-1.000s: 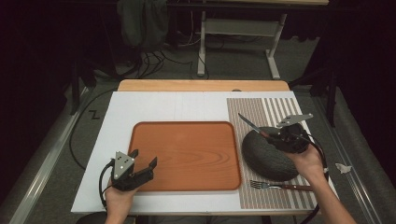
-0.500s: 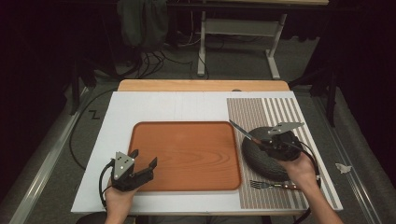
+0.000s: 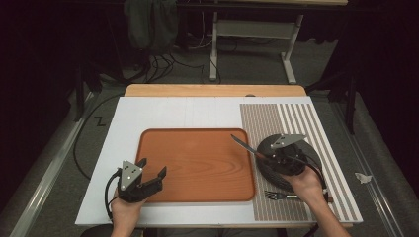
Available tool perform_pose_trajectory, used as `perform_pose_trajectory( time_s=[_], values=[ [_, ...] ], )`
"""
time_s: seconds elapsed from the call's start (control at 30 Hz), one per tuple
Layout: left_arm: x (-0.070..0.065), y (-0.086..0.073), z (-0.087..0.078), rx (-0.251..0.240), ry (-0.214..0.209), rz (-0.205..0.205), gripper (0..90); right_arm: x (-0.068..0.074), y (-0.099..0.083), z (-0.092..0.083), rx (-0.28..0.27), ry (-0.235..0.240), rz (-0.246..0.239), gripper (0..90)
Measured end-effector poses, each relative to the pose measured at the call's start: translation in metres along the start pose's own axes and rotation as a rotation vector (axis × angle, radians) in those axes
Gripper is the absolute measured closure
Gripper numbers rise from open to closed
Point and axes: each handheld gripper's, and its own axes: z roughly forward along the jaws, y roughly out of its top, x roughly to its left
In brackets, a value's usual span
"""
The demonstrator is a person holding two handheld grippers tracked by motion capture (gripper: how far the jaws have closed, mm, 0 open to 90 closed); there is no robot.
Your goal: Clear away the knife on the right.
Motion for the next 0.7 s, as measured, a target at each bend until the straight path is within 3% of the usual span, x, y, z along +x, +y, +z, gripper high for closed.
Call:
perform_pose_trajectory(
  time_s=[0.7],
  values=[
    [0.0,0.0,0.0,0.0,-0.003,0.005,26.7,0.026,0.016,0.026,0.064,0.015,-0.018,78.1]
  ],
)
